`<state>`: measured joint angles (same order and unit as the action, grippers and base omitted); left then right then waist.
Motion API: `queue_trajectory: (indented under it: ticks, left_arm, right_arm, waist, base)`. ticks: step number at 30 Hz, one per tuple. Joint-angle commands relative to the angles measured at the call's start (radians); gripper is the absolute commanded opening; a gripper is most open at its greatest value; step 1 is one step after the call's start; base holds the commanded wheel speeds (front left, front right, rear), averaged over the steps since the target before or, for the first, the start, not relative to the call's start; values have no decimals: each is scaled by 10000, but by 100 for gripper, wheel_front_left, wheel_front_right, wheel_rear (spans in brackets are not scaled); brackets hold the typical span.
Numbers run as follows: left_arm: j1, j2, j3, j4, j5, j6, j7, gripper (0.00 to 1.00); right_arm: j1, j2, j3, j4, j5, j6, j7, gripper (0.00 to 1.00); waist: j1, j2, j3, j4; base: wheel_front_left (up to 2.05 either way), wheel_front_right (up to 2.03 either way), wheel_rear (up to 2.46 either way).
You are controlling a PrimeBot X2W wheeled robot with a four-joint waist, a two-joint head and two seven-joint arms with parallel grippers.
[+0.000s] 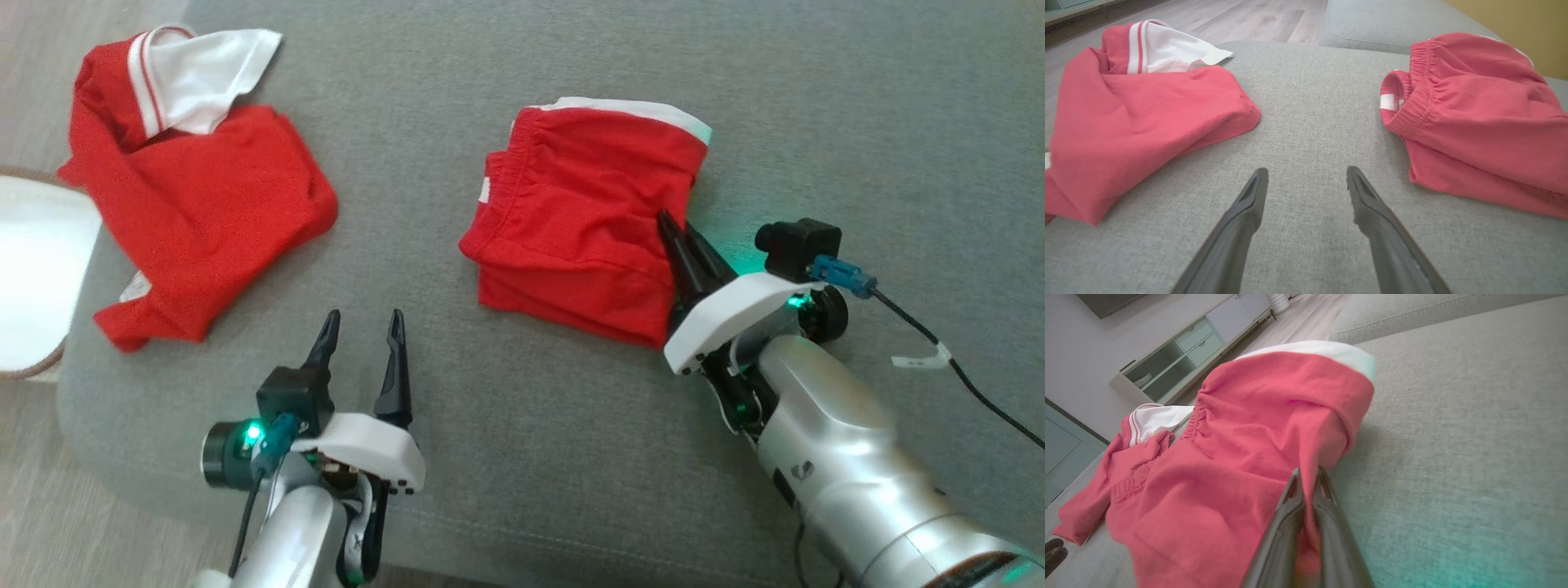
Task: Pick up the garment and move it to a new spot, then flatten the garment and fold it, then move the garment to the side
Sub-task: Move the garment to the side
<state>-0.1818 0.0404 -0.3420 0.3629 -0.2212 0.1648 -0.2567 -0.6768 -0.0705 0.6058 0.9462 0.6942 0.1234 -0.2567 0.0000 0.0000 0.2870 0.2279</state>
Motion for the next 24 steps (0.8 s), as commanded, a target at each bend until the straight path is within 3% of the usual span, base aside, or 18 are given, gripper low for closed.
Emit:
queue_trajectory:
  ticks: [1,5,9,24]
  left_arm:
    - [-344,98,305,-290,-5,44,-51,100]
    - [-420,98,298,-295,110,-12,-51,100]
    - [-498,98,326,-271,260,-93,-51,100]
    - [-1299,98,201,207,826,-612,-51,100]
  right_arm:
    - [52,202,73,22,113,73,-44,0]
    - [-30,202,-387,-140,-195,73,-48,0]
    - [121,200,-814,-377,-600,73,-49,0]
    - [867,202,-662,-1148,-649,73,-50,0]
  waist:
    - [0,0,-39,-132]
    - [0,0,-148,-585]
    - [0,0,-289,-1462]
    - [0,0,-294,-6081]
  base:
    - [0,0,0]
    - [0,0,0]
    - [0,0,0]
    - [0,0,0]
